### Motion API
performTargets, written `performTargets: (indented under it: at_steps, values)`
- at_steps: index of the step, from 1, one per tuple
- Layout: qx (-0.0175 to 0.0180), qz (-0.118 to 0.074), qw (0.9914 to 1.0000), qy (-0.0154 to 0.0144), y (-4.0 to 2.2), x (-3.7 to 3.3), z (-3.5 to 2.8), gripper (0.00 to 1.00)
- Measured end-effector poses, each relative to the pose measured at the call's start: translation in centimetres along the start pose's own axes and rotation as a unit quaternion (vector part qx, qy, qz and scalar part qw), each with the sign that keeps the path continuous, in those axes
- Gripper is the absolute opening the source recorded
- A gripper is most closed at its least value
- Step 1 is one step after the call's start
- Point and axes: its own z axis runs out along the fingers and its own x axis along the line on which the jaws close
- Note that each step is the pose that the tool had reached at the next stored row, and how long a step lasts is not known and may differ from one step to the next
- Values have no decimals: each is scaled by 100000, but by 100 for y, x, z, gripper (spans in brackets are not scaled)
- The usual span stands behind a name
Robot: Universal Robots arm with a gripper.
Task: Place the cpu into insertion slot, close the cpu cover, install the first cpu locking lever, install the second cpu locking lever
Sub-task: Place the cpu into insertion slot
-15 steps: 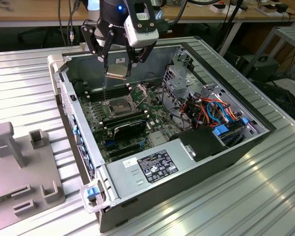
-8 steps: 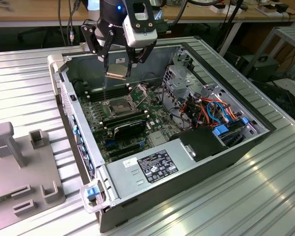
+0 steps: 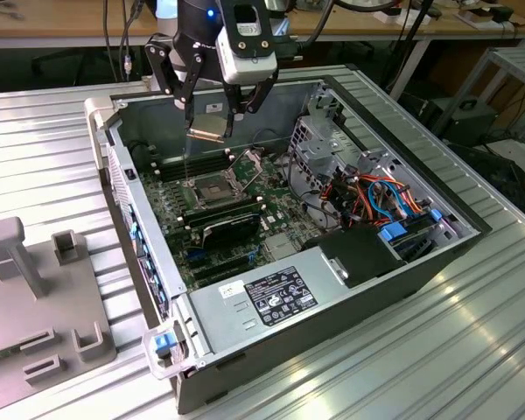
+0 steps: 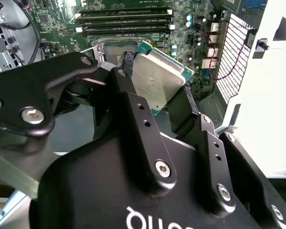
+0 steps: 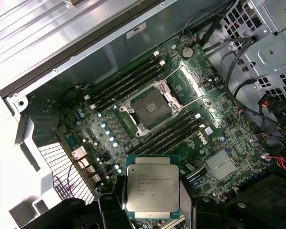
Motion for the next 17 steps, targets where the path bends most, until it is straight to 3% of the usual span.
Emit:
performTargets:
  at_steps: [17]
  values:
    - [87, 3705, 99931, -161, 2, 0, 3, 54]
